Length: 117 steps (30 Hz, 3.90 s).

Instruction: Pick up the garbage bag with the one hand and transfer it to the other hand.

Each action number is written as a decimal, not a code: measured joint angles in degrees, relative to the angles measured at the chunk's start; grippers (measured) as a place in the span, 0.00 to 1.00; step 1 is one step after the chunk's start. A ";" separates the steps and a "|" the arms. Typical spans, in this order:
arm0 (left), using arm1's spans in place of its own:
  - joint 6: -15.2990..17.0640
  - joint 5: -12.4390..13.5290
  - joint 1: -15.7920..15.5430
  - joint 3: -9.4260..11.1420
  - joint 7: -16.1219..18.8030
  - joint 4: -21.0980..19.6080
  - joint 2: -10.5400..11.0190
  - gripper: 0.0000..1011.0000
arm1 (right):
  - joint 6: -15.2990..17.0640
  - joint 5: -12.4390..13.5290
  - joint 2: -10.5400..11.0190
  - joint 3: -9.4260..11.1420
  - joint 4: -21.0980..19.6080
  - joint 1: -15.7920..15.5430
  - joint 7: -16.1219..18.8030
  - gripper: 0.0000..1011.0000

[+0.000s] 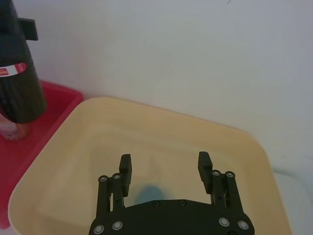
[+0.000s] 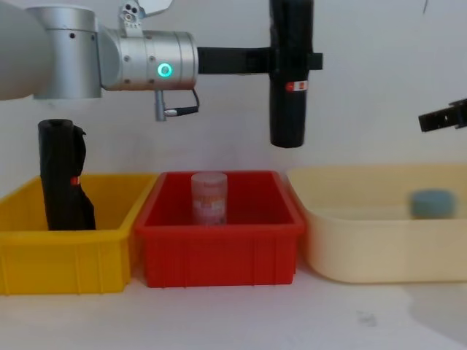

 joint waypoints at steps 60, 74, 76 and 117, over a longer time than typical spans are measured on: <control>-8.03 -5.04 -9.21 4.89 -9.14 20.62 -6.92 0.46 | -4.44 15.13 -9.42 3.43 -1.83 4.44 10.00 0.99; -8.08 -5.05 -9.28 4.91 -9.19 20.73 -6.98 0.46 | -9.07 12.54 -10.65 -0.03 0.97 6.66 8.04 0.99; -8.08 -5.06 -9.28 4.90 -9.19 20.73 -6.98 0.46 | -9.56 12.13 -10.79 -0.69 1.59 7.03 7.74 0.99; -8.07 -5.05 -9.28 4.90 -9.19 20.76 -6.98 0.46 | -13.33 8.85 -12.97 -4.96 14.05 15.30 3.77 0.99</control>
